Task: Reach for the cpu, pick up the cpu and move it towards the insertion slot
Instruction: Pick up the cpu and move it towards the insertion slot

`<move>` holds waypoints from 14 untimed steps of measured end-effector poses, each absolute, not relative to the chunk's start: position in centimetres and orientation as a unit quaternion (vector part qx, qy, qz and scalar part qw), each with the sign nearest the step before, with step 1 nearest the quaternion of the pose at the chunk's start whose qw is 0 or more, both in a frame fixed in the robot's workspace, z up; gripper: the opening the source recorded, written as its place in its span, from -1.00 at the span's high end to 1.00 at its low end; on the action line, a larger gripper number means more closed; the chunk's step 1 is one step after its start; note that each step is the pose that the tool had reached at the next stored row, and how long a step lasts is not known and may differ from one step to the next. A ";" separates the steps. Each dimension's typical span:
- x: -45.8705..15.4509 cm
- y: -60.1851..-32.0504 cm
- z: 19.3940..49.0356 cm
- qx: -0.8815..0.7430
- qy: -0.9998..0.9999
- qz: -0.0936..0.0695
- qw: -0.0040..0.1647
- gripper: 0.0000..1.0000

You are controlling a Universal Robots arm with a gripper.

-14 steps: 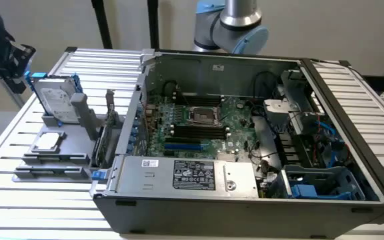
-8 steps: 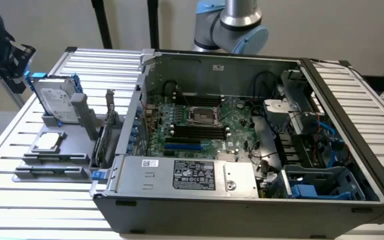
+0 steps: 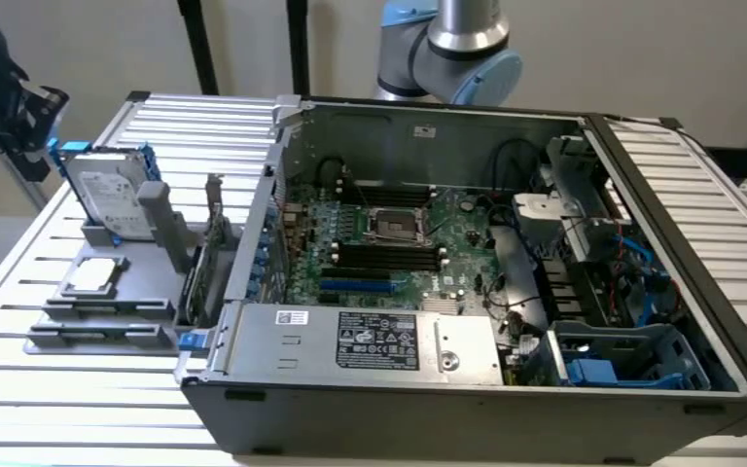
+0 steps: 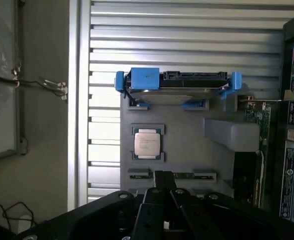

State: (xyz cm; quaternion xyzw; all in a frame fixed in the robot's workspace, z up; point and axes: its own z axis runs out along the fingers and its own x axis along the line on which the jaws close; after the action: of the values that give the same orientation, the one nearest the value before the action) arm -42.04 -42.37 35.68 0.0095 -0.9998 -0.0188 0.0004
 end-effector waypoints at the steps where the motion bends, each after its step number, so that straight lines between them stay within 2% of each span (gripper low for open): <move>1: -42.1 -42.2 35.5 0.010 -1.000 -0.019 0.000 0.79; 14: -43.7 -41.0 34.5 0.010 -1.000 -0.018 0.000 0.79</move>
State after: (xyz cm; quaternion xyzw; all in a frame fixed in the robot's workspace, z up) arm -43.75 -41.03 34.49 0.0095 -0.9998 -0.0183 0.0003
